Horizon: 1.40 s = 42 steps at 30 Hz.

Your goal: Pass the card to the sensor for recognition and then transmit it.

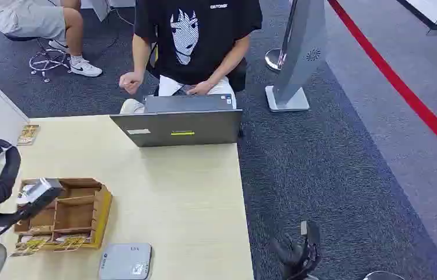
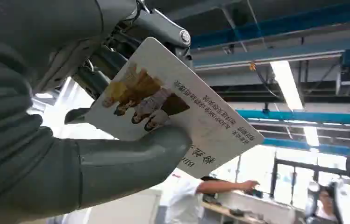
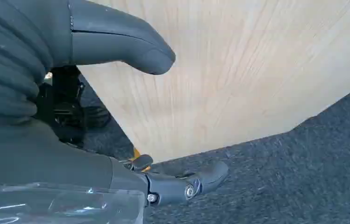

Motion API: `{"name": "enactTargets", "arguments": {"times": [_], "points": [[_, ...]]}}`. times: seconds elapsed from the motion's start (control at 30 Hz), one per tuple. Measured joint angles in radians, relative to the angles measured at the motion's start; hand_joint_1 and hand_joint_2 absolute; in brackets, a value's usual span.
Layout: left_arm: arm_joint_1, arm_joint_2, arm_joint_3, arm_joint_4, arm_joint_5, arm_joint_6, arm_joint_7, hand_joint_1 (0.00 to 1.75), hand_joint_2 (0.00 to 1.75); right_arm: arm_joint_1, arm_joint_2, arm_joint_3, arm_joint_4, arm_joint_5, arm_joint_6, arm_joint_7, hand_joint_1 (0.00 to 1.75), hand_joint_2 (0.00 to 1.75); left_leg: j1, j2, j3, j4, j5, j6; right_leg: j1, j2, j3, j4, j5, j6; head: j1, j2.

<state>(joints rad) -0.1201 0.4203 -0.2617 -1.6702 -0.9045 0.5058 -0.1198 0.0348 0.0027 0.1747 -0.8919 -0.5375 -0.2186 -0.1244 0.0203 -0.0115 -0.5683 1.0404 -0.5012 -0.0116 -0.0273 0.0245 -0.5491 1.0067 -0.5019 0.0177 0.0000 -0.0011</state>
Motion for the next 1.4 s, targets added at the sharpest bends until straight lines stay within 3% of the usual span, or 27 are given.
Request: {"name": "enactTargets", "arguments": {"times": [0.1, 0.23, 0.37, 0.5, 0.63, 1.03, 1.4], "points": [[0.096, -0.033, -0.007, -0.052, 0.001, 0.010, -0.016, 1.75, 1.75, 0.005, -0.002, 0.000, 0.000, -0.001, -0.003, -0.003, 0.00, 1.75, 0.000, 0.000, -0.001, 0.000, 0.000, 0.000, 0.000, 0.000, -0.001, 0.000, 0.000, 0.000, 0.000, 0.000], [0.149, -0.052, -0.013, -0.085, 0.003, 0.013, -0.019, 1.75, 1.75, 0.007, -0.003, 0.000, -0.001, -0.002, -0.003, -0.003, 0.00, 1.75, 0.000, 0.000, -0.001, 0.000, 0.000, 0.000, 0.000, -0.001, -0.001, 0.000, 0.000, 0.000, 0.000, 0.000], [0.181, -0.072, -0.019, -0.094, 0.043, -0.041, -0.028, 1.75, 1.75, 0.008, -0.003, 0.000, -0.003, -0.014, -0.012, -0.004, 0.00, 1.75, 0.000, 0.000, 0.000, 0.000, 0.001, 0.000, 0.000, -0.001, -0.001, 0.000, 0.000, 0.000, 0.000, 0.000], [0.234, -0.114, -0.060, -0.092, 0.069, -0.064, -0.024, 1.75, 1.75, 0.009, -0.006, 0.000, -0.011, -0.017, -0.018, -0.004, 0.00, 1.75, 0.000, 0.000, -0.001, 0.000, 0.001, 0.000, 0.000, -0.001, -0.001, 0.000, 0.000, 0.000, 0.000, 0.000], [0.265, -0.130, -0.126, -0.080, 0.100, -0.067, 0.016, 1.75, 1.75, 0.012, -0.010, 0.000, -0.021, -0.019, -0.020, -0.005, 0.00, 1.75, 0.000, 0.000, -0.001, 0.000, 0.000, 0.000, 0.000, -0.001, -0.001, 0.000, 0.000, 0.000, 0.000, 0.000], [0.318, -0.134, -0.299, -0.060, 0.162, -0.052, 0.109, 1.75, 1.75, 0.029, -0.019, -0.001, -0.050, -0.019, -0.036, -0.005, 0.00, 1.75, 0.000, 0.000, -0.001, 0.000, 0.000, 0.000, 0.000, -0.001, -0.001, 0.000, 0.000, 0.000, 0.000, 0.000], [0.337, -0.106, -0.346, -0.066, 0.161, -0.019, 0.160, 1.75, 1.75, 0.037, -0.021, -0.003, -0.059, -0.020, -0.045, -0.005, 0.00, 1.75, 0.000, 0.000, -0.002, 0.000, 0.000, 0.000, 0.000, -0.001, -0.001, 0.000, 0.000, 0.000, 0.000, 0.000]]}}
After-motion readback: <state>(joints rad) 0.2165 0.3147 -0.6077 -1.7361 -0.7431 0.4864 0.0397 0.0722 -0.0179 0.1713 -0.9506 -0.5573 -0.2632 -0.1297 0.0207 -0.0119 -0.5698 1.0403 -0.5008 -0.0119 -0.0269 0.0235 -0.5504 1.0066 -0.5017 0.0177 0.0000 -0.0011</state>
